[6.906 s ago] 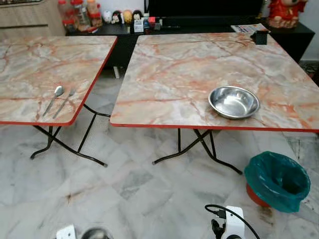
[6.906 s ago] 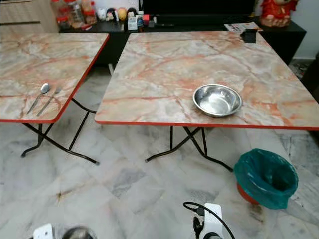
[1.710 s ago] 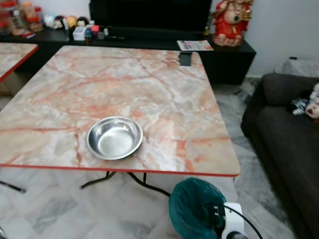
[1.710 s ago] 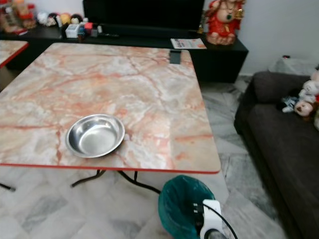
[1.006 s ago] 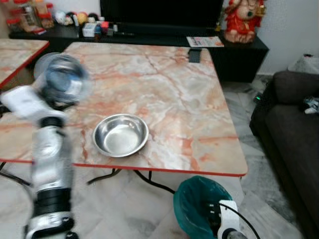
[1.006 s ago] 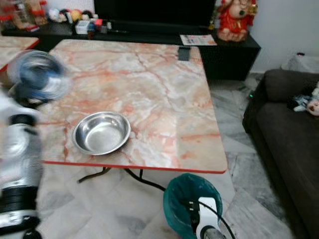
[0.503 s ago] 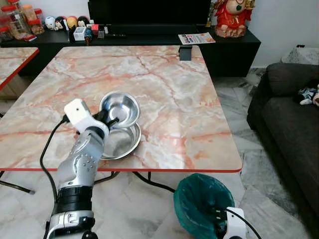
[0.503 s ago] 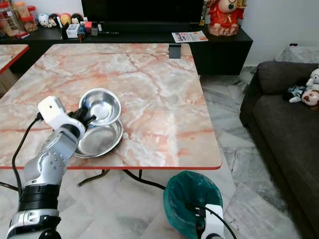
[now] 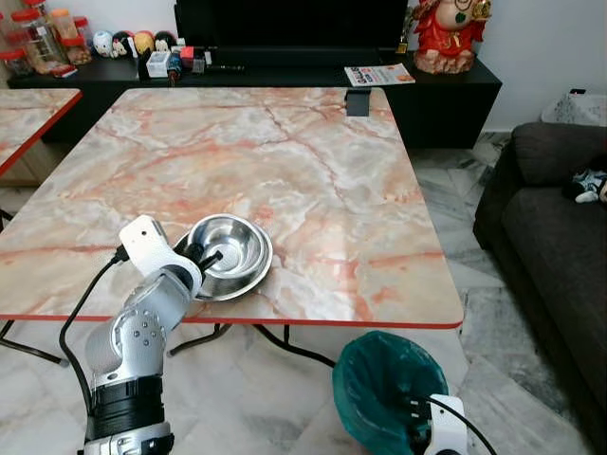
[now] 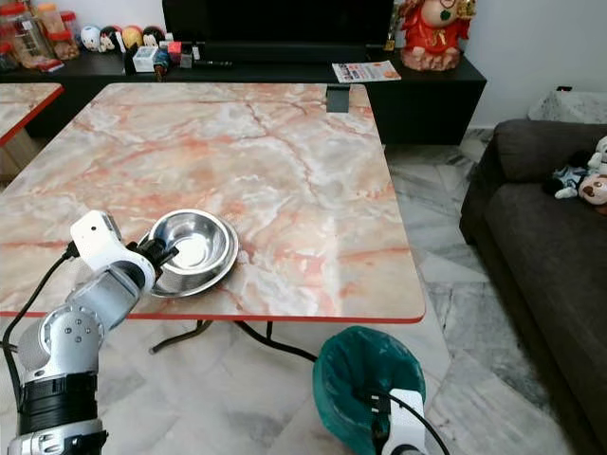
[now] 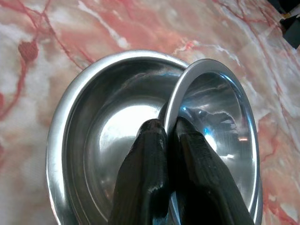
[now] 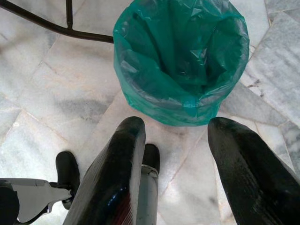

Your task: Setting the table

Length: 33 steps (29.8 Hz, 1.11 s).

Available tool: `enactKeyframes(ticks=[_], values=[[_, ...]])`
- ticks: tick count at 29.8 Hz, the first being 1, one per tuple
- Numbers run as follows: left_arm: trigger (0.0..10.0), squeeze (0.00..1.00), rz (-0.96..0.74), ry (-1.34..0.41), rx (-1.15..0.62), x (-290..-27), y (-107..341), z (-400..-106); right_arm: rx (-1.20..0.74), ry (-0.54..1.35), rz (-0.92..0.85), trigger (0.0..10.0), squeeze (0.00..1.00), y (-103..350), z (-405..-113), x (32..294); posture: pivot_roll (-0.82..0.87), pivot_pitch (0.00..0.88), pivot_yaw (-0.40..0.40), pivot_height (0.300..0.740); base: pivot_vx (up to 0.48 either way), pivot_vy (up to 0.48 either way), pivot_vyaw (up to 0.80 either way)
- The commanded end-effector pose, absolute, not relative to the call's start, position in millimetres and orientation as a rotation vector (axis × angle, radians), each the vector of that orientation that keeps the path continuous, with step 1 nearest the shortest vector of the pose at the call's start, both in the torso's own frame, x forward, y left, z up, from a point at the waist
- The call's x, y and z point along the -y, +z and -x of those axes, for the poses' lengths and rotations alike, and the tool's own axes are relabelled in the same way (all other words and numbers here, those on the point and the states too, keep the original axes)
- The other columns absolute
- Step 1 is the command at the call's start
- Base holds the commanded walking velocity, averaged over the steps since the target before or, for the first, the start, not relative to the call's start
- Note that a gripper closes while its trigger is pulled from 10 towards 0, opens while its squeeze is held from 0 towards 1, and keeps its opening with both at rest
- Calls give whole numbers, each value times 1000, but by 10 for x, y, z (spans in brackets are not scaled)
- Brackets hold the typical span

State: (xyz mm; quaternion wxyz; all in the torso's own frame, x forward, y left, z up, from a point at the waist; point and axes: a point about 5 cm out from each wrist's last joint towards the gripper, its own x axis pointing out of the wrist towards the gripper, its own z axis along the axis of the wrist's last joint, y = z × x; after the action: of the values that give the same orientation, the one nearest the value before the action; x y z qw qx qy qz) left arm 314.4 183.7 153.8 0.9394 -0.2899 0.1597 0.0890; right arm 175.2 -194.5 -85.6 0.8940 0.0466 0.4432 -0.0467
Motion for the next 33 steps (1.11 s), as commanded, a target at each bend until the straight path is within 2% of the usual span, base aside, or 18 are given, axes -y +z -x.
enactKeyframes(ticks=[1,3,5,6,7,8,9,14,15,16,17,28,33], values=[[10000,0,583,196,-328,-1864,1553,-3106,-912,-92,-93,10000,0,-847,-1771,1939,68,45,1,740,0,0,0],[10000,0,583,196,-330,-1864,1556,-3103,-912,-92,-93,10000,0,-847,-1771,1939,68,45,1,740,0,0,0],[10000,208,564,214,-343,-1872,1525,-3107,-913,-93,-96,10000,0,-850,-1765,1934,65,45,4,740,0,0,0],[10000,208,564,214,-343,-1872,1525,-3107,-913,-93,-96,10000,0,-850,-1765,1934,65,45,4,740,0,0,0],[10000,463,566,220,-347,-1874,1521,-3109,-913,-94,-97,10000,0,-851,-1762,1935,61,42,5,740,0,0,0],[10000,463,567,224,-348,-1876,1520,-3111,-913,-94,-97,10000,0,-851,-1762,1936,61,42,5,740,0,0,0],[10000,604,568,225,-349,-1875,1520,-3113,-913,-95,-97,10000,0,-851,-1761,1938,61,43,5,740,0,0,0],[10000,576,569,223,-344,-1871,1524,-3123,-912,-97,-96,10000,0,-848,-1767,1943,58,40,4,740,0,0,0],[10000,408,570,223,-345,-1869,1523,-3124,-911,-97,-96,10000,0,-847,-1768,1944,57,40,4,740,0,0,0],[10000,59,570,223,-346,-1868,1522,-3123,-911,-97,-96,10000,0,-847,-1769,1945,57,40,4,740,0,0,0],[10000,0,569,224,-347,-1868,1521,-3122,-910,-98,-96,10000,0,-846,-1770,1946,57,40,4,740,0,0,0],[10000,0,547,225,-357,-1880,1517,-3112,-910,-97,-95,10000,0,-844,-1776,1944,60,39,2,740,0,0,0],[10000,0,329,258,-316,-1972,1618,-3128,-909,-96,-97,10000,0,-842,-1784,1934,65,38,4,740,0,0,0]])
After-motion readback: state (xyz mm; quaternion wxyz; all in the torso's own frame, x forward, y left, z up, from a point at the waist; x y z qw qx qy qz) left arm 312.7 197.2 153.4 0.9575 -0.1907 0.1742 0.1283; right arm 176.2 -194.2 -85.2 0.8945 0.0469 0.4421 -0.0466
